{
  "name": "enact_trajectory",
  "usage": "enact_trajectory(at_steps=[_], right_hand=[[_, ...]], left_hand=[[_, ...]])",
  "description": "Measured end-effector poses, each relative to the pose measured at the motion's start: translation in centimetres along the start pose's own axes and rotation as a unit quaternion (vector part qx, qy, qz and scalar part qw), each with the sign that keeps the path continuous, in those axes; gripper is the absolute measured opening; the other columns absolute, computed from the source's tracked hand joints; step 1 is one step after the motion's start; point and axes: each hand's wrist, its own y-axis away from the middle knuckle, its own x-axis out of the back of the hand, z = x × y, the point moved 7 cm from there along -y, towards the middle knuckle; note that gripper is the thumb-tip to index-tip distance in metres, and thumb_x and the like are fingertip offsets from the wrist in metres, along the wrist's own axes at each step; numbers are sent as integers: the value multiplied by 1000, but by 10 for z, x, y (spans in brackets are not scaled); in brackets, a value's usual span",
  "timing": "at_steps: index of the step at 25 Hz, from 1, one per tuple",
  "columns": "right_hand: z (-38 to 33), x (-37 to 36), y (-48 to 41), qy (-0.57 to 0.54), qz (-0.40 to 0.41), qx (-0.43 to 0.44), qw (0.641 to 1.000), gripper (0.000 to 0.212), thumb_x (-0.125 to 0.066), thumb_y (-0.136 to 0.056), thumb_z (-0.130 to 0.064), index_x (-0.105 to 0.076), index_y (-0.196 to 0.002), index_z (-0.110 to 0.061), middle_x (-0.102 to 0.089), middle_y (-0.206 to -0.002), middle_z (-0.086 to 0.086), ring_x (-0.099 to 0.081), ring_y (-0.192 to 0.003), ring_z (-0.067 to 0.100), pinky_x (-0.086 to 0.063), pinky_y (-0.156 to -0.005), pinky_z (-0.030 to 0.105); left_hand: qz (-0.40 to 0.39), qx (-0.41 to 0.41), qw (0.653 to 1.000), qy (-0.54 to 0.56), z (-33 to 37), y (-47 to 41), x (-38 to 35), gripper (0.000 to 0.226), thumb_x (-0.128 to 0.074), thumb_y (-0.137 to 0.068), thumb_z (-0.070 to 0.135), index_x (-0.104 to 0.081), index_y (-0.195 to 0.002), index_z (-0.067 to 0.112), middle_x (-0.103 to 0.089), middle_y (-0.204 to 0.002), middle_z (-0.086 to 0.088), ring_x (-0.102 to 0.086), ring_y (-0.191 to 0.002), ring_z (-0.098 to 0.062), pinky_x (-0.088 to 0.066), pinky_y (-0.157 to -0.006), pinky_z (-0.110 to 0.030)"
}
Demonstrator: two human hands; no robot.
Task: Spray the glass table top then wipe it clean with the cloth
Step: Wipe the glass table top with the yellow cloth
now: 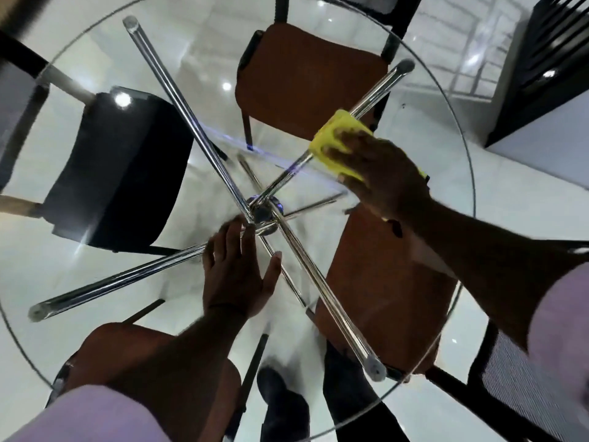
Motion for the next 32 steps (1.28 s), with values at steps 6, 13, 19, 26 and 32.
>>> enact_trajectory(at_steps=[6,13,19,26,32], right_hand=[[-141,0,126,-18,-3,16,1000,54,-43,-113,-47,-36,-166,-41,-30,-177,-3,-32,-163,24,-33,-126,50],[-109,19,223,-43,99,-461,881,51,-41,-115,-39,-41,-166,-32,-38,-174,4,-43,-157,31,-42,-118,55],[-20,9,167,4,-9,-111,994,53,-28,-115,-43,-35,-167,-39,-32,-177,0,-31,-164,26,-36,-125,58],[10,2,80,-18,6,15,1000,58,-49,-110,-39,-37,-166,-39,-31,-177,1,-36,-162,29,-38,-125,55],[123,-8,-10,-30,67,-339,938,60,-37,-113,-43,-34,-169,-21,-27,-173,31,-34,-157,51,-41,-122,58]], left_hand=[[63,-35,997,15,4,3,6,66,-57,-97,55,-50,-143,8,-43,-157,-16,-39,-143,-37,-32,-114,-53],[75,-50,995,38,2,9,2,68,-52,-98,56,-43,-146,9,-38,-160,-17,-37,-144,-40,-31,-117,-55],[115,-90,989,29,12,7,11,61,-57,-96,48,-54,-141,7,-47,-153,-17,-46,-137,-42,-35,-115,-55],[125,-115,985,39,124,-141,17,56,-50,-101,44,-55,-145,9,-45,-160,-13,-45,-143,-39,-28,-122,-57],[77,-113,991,1,128,-154,0,63,-54,-98,47,-50,-151,13,-38,-164,-12,-41,-147,-36,-24,-125,-59]])
